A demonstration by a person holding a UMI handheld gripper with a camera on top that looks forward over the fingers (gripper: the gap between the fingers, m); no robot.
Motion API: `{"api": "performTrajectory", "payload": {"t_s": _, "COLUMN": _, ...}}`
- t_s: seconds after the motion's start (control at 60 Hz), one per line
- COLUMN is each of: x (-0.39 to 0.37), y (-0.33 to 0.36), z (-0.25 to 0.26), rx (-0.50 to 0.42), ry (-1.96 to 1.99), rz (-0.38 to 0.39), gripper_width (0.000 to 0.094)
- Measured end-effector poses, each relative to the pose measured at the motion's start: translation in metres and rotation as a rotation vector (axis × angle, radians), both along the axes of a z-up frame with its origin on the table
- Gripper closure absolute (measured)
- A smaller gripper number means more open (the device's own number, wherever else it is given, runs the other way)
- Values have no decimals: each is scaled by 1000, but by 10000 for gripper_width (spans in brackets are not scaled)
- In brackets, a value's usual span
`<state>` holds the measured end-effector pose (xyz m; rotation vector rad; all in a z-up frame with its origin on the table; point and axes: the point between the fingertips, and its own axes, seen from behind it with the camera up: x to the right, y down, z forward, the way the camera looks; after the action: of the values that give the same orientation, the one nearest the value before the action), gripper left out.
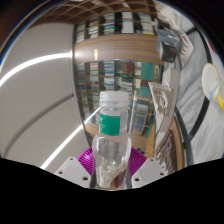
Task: Pour water
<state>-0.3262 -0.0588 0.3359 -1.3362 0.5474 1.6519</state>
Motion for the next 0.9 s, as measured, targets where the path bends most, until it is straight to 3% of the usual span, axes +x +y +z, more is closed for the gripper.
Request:
{"api": "performTrajectory", "payload": {"t_s": 0.1, "x": 46, "y": 53, "z": -20, "rx": -105, "ry": 332, "rz": 64, "gripper_width": 539}}
{"api": "performTrajectory", "payload": {"t_s": 0.317, "x": 101, "y": 102, "z": -92, "rx": -307, "ry": 654, "rz": 48, "gripper_width": 534}}
{"api": "performTrajectory", "payload": {"t_s": 0.517, "x": 110, "y": 101, "z": -112, "rx": -362, "ry": 679, "rz": 68, "gripper_width": 536}}
{"api": "performTrajectory", "payload": {"t_s": 0.617, "x": 107, "y": 90, "z": -89, "rx": -308, "ry": 561, "rz": 85, "gripper_width": 534}}
{"api": "performTrajectory", "payload": {"t_s": 0.7, "x": 109, "y": 92, "z": -55, "rx": -190, "ry": 321, "rz": 34, "gripper_width": 538}}
{"api": "performTrajectory", "payload": {"t_s": 0.767, "x": 132, "y": 80, "z": -21, "rx": -56, "ry": 85, "rz": -56, "gripper_width": 536}}
{"api": "performTrajectory", "payload": {"t_s": 0.9, "x": 199, "y": 65, "z": 41, "rx": 219, "ry": -421, "rz": -348, "gripper_width": 533}}
